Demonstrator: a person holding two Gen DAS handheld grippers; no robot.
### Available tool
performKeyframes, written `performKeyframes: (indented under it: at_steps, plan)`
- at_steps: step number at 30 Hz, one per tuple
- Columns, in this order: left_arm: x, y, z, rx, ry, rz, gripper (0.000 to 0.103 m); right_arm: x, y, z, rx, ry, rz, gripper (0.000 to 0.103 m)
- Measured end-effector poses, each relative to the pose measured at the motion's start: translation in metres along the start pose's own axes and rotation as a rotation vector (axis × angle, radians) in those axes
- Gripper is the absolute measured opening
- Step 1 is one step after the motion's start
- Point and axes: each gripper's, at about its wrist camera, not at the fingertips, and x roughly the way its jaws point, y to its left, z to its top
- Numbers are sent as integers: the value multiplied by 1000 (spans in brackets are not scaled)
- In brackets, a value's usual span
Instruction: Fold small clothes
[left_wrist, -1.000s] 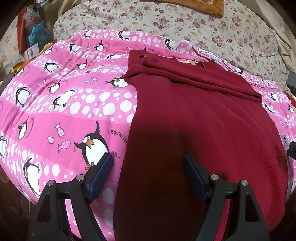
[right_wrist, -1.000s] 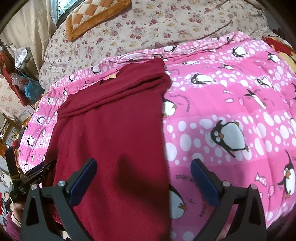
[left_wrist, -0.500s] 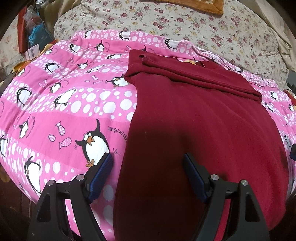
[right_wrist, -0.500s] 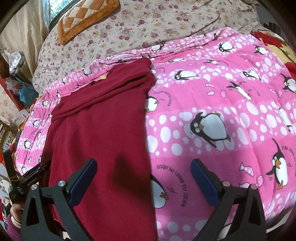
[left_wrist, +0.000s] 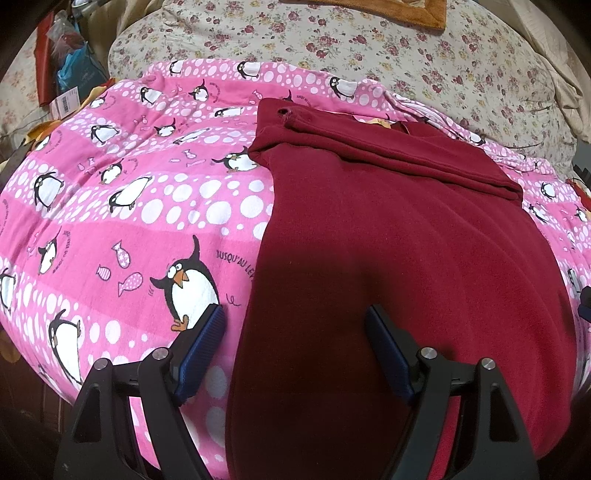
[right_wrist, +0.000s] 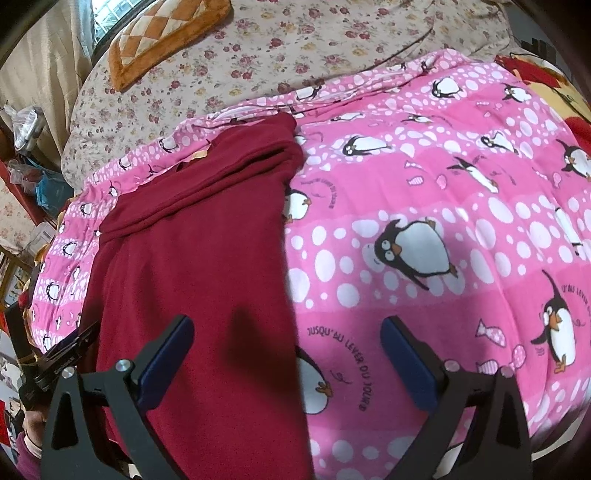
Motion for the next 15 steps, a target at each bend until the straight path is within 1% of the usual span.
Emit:
performKeyframes:
  at_steps: [10,13,15]
  plan:
    - [-3,1,-3,-16,20,-3,60,-4,-4,3,22,-10,12,103]
    - [-1,2,-5,-24,5,-17,62,-6,-7,4,49,-18,10,103]
    - [-2,2,-9,-28,-22,-23,62,-3,-9,3,66,-8,8,103]
